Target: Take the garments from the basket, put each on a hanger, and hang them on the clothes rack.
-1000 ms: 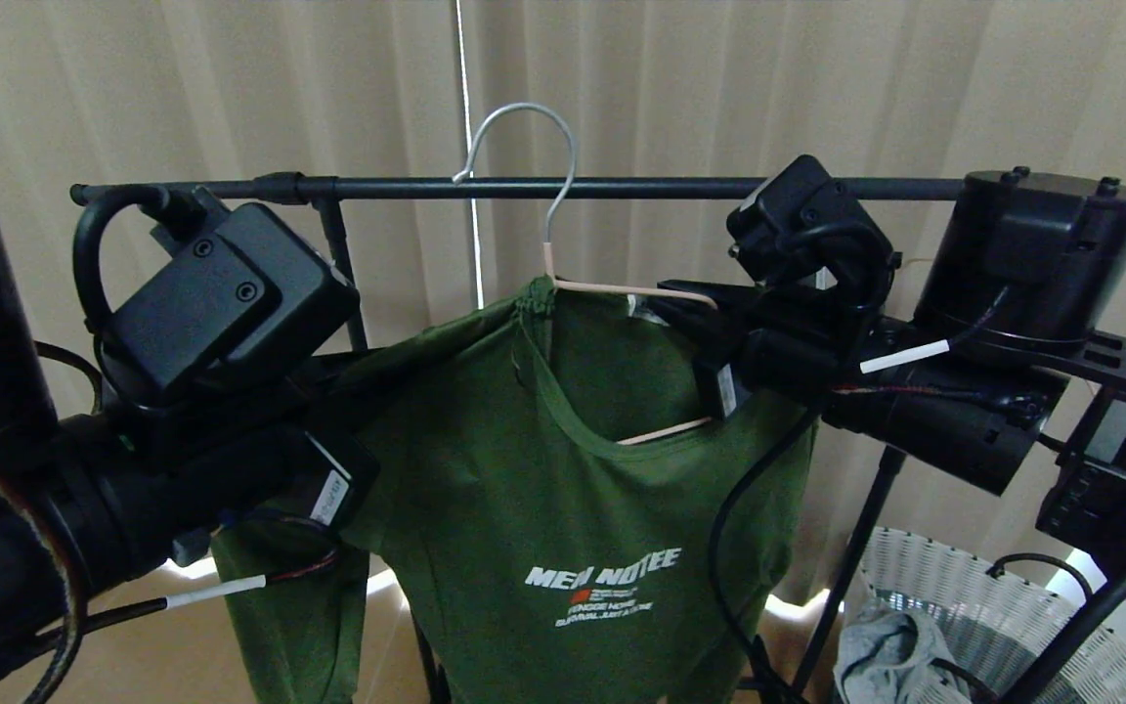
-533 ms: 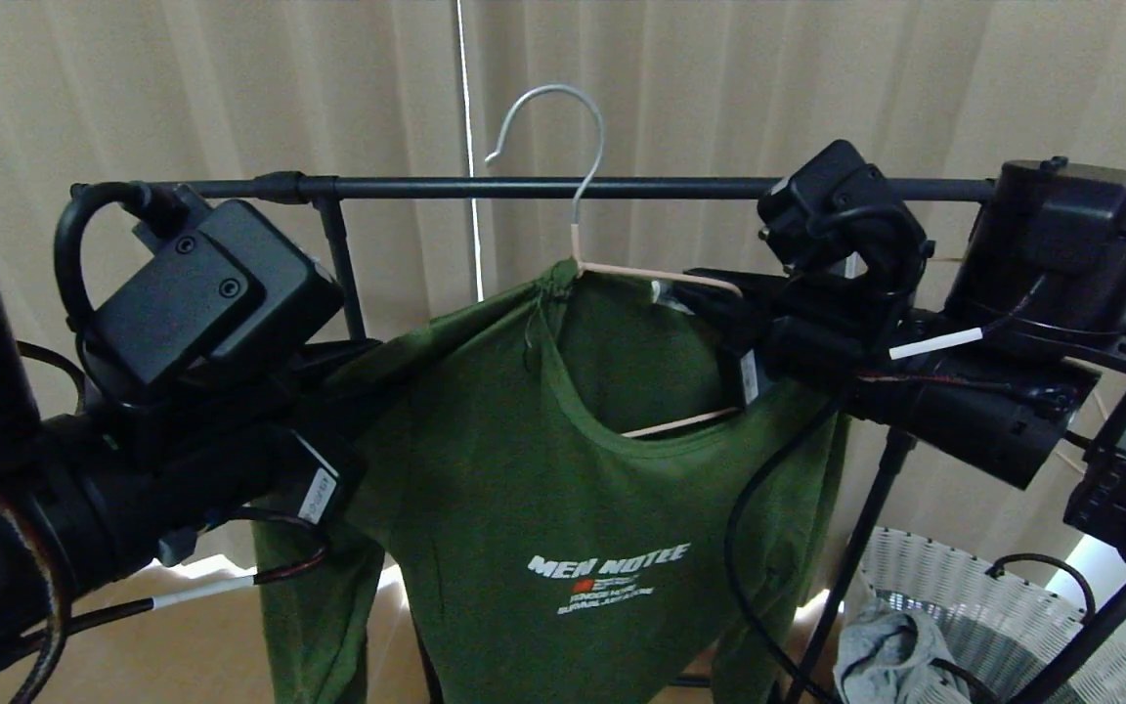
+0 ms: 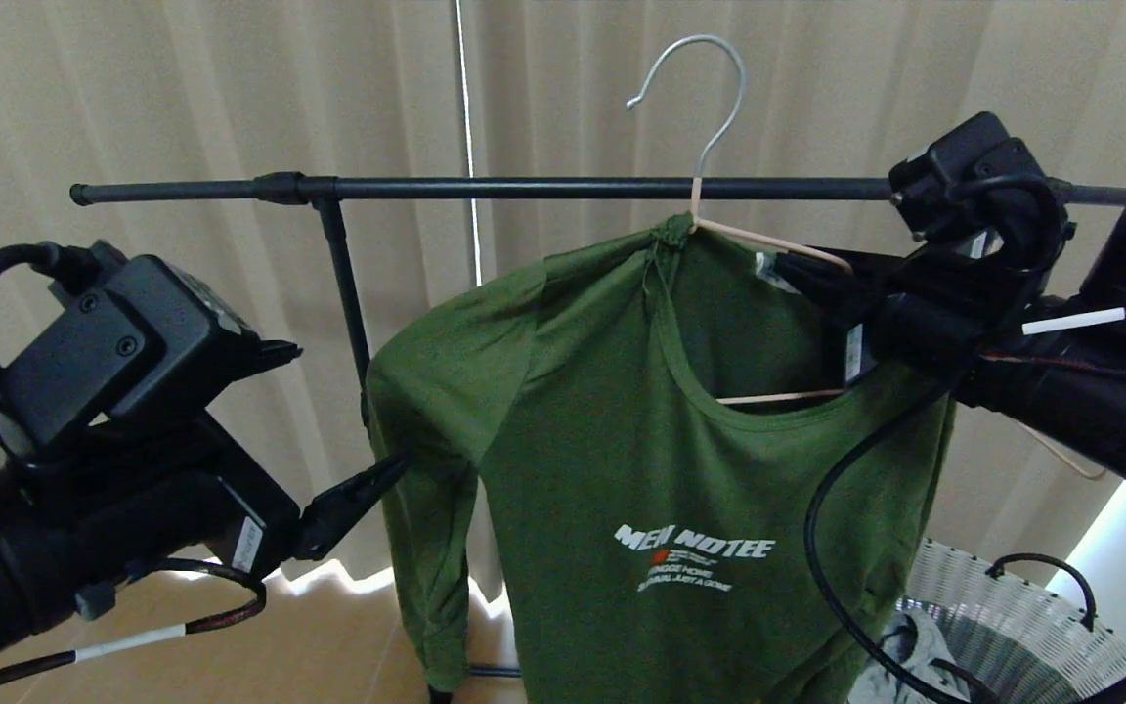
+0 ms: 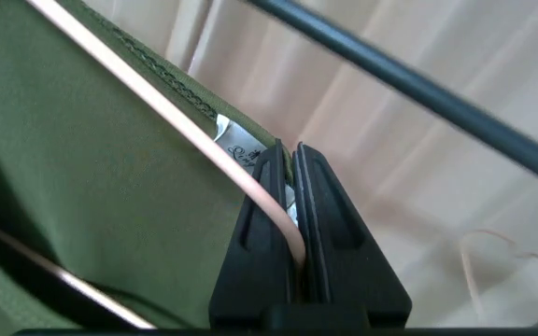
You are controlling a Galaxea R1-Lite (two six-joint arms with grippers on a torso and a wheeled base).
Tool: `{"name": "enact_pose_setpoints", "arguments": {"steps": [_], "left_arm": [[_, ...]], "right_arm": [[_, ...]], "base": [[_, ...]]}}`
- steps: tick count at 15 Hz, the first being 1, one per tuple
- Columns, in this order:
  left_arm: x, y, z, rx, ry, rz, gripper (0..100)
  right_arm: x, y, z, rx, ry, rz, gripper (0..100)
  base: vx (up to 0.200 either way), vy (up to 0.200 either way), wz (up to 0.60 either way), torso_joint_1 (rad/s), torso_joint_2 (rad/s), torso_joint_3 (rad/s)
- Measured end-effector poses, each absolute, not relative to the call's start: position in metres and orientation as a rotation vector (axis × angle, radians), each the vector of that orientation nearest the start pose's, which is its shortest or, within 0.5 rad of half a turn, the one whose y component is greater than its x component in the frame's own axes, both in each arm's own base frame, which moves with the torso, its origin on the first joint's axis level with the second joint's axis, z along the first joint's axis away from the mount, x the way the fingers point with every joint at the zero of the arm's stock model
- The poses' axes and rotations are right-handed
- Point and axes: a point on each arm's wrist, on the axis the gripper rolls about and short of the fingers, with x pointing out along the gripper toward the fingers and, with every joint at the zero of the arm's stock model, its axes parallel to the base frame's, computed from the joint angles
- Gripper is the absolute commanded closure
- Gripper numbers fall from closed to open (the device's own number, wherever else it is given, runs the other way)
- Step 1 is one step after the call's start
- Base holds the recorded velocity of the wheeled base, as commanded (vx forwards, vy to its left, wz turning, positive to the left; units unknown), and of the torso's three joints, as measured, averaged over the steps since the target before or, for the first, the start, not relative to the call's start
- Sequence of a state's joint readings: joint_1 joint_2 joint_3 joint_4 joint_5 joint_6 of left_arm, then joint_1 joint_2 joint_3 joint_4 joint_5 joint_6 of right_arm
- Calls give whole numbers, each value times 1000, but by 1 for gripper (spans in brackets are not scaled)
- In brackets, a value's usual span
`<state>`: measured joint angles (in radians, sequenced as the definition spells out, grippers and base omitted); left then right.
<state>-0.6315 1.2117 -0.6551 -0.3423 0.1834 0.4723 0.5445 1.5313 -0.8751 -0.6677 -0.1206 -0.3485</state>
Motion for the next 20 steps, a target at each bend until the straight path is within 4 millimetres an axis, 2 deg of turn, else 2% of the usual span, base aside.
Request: {"name": "enact_pose_setpoints", "arguments": {"steps": [3,7,8,14,20], "left_arm": [[149,-100,222,520,120,-474,0],[152,-101,220,504,132,-473,0],[152,-102,219,506,135,-474,100],[160,-100,215,520,163,-443,100],[162,-58,199,617,239,-258,100]], "right_arm": [[228,133,261,-326,-114,417,100],[218,130,266,-314,-138,426,100],[215,131,267,-312,-144,432,100],[208,129,272,-309,-155,431,100],[219,112,271,-319,-137,347,100]], "base": [[0,0,0,0,0,0],[0,0,0,0,0,0],[0,0,0,0,0,0],[0,0,0,0,0,0],[0,0,0,0,0,0]]}}
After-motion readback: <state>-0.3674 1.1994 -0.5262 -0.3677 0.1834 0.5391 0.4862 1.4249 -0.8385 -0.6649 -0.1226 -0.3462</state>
